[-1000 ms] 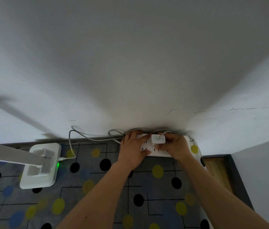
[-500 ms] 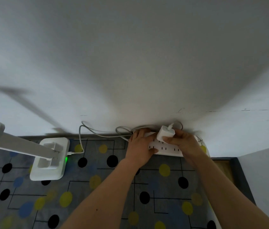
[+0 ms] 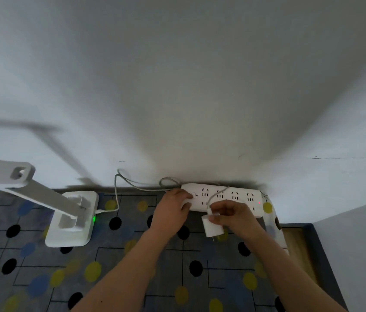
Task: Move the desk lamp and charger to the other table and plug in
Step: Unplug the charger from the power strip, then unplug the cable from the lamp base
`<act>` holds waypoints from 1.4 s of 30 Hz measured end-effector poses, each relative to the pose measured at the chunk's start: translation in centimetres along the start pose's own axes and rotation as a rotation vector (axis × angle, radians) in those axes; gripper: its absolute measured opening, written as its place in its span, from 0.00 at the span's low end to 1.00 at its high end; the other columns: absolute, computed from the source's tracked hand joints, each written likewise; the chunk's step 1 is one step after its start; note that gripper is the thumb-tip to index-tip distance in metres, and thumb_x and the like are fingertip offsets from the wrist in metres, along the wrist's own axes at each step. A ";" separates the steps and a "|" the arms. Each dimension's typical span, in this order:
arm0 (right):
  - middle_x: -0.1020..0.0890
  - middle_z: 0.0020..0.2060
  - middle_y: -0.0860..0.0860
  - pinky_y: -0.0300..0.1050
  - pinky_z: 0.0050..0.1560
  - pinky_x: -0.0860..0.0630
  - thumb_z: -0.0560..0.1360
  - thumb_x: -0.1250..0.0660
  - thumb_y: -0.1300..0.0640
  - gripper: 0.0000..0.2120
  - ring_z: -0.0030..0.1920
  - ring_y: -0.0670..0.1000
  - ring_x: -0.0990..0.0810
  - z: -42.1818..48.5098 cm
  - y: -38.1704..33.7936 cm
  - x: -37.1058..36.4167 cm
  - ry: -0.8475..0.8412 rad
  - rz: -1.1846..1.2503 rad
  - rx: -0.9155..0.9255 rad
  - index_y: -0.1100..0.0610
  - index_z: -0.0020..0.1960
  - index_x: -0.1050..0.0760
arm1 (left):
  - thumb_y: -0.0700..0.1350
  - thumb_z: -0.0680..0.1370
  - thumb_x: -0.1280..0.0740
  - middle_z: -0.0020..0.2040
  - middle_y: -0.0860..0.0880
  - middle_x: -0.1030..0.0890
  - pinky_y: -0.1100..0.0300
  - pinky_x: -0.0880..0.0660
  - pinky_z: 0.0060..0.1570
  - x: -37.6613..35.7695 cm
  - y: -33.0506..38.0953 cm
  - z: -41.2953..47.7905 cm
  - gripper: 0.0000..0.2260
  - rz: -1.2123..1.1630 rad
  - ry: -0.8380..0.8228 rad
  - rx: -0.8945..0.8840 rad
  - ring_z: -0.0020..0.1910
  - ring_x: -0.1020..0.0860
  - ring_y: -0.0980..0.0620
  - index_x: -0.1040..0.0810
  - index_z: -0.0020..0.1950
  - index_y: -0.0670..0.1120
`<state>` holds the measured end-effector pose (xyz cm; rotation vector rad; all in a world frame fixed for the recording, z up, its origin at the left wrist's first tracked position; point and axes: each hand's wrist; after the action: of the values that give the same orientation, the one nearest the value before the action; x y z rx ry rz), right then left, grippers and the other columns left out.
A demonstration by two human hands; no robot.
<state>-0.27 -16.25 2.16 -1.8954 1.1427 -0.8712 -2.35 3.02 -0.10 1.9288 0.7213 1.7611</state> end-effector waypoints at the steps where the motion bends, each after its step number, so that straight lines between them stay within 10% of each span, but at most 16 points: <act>1: 0.16 0.39 0.41 0.30 0.36 0.25 0.66 0.23 0.61 0.11 0.42 0.38 0.18 -0.3 0.1 -0.5 -0.006 -0.014 -0.001 0.47 0.42 0.19 | 0.43 0.78 0.36 0.61 0.47 0.23 0.67 0.35 0.56 0.3 -0.1 -0.3 0.10 -0.002 0.007 0.006 0.59 0.27 0.50 0.21 0.59 0.46; 13: 0.16 0.45 0.50 0.46 0.55 0.22 0.69 0.24 0.56 0.11 0.49 0.49 0.18 -1.8 2.2 -5.8 0.080 -0.400 -0.058 0.54 0.50 0.20 | 0.43 0.78 0.36 0.53 0.49 0.22 0.65 0.29 0.46 3.1 -3.2 -5.6 0.07 -0.056 0.066 0.063 0.48 0.23 0.54 0.20 0.54 0.47; 20: 0.19 0.48 0.50 0.43 0.44 0.27 0.74 0.31 0.54 0.07 0.46 0.49 0.23 -3.0 -0.1 -8.7 0.327 -0.677 0.201 0.52 0.51 0.22 | 0.43 0.78 0.36 0.50 0.51 0.23 0.65 0.33 0.42 5.1 -5.0 -7.5 0.06 -0.048 0.172 0.106 0.47 0.23 0.53 0.20 0.53 0.48; 31: 0.16 0.44 0.48 0.43 0.50 0.22 0.74 0.32 0.60 0.05 0.44 0.46 0.20 -2.1 -5.5 -19.2 0.038 -0.687 0.447 0.52 0.45 0.19 | 0.50 0.76 0.33 0.35 0.55 0.30 0.63 0.38 0.27 10.9 -9.3 -12.2 0.12 -0.047 0.647 0.313 0.33 0.29 0.53 0.33 0.37 0.50; 36: 0.16 0.44 0.49 0.44 0.50 0.22 0.74 0.33 0.61 0.07 0.43 0.47 0.21 -1.2 -6.9 -23.2 -0.011 -0.677 0.458 0.51 0.43 0.19 | 0.50 0.70 0.27 0.48 0.51 0.27 0.59 0.31 0.32 12.7 -12.3 -13.1 0.16 -0.117 0.848 0.478 0.45 0.25 0.48 0.30 0.49 0.48; 42: 0.17 0.48 0.50 0.41 0.51 0.25 0.74 0.36 0.62 0.09 0.47 0.49 0.20 0.2 -7.6 -26.6 -0.059 -0.736 0.442 0.54 0.49 0.19 | 0.53 0.69 0.26 0.68 0.47 0.33 0.57 0.32 0.54 13.2 -15.8 -11.7 0.35 -0.328 0.571 0.487 0.64 0.31 0.47 0.37 0.72 0.48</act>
<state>-6.86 10.50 3.97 -1.9365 0.1474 -1.3123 -14.59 23.22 1.41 1.4252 1.6917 2.0558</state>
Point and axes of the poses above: each hand's wrist, its own z-axis towards the middle knuckle, its own x-axis out of the back of the hand, y = z × x
